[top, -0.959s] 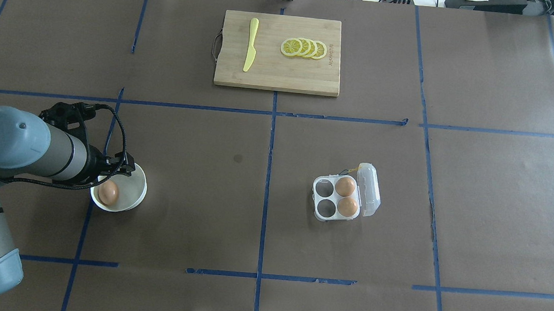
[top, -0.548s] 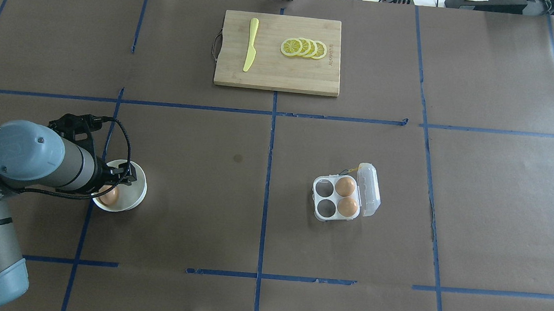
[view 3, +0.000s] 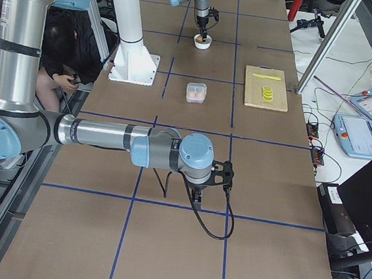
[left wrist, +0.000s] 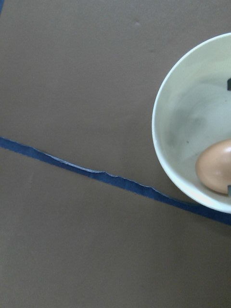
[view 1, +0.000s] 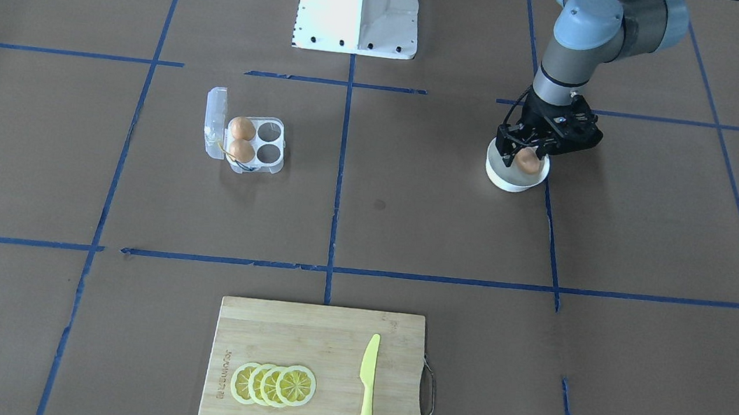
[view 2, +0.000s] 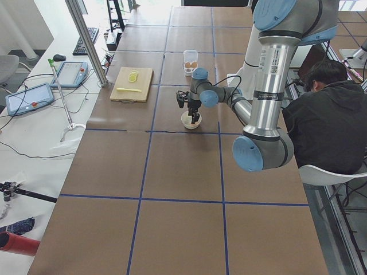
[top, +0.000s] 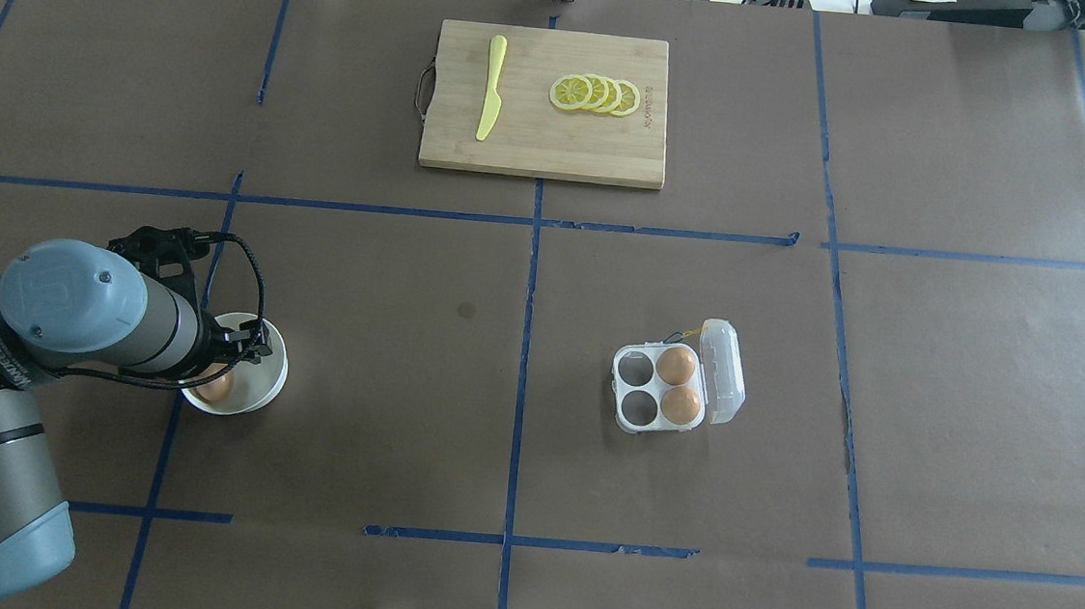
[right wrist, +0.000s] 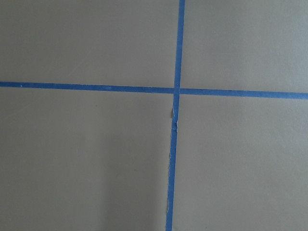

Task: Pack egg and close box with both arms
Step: 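Lower the left gripper into the bowl and grasp the brown egg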

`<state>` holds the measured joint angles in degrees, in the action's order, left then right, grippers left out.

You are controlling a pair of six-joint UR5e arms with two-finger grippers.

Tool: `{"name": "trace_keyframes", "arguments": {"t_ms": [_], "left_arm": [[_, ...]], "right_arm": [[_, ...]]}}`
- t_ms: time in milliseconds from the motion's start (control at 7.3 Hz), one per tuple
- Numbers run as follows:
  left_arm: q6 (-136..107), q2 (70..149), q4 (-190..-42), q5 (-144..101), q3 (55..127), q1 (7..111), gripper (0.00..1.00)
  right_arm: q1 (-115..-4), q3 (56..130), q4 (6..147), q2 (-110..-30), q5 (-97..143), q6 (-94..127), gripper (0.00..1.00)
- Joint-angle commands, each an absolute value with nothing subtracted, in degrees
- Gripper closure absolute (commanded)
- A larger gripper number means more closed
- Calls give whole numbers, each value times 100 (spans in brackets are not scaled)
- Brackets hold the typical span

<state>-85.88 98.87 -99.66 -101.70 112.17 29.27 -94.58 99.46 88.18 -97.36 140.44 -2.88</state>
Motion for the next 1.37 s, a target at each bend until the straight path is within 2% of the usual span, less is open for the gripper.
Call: {"name": "trace_keyframes", "arguments": {"t_ms": [0,822,1233], "left_arm": [[-8578,9967,-9976,-10169,11118,2927,28],[-8578,9967,-10011,-10178,10916,2839,28],[-8587,9967,-10011,-10178,10977,2839,31]], "right_arm": [[-9466,9949,8815,-9729,14054,-290,0],[-9457,9967,8815,-9730,14089,-281,0],[-9457,9976,8815,-9729,14089,-281,0]]}}
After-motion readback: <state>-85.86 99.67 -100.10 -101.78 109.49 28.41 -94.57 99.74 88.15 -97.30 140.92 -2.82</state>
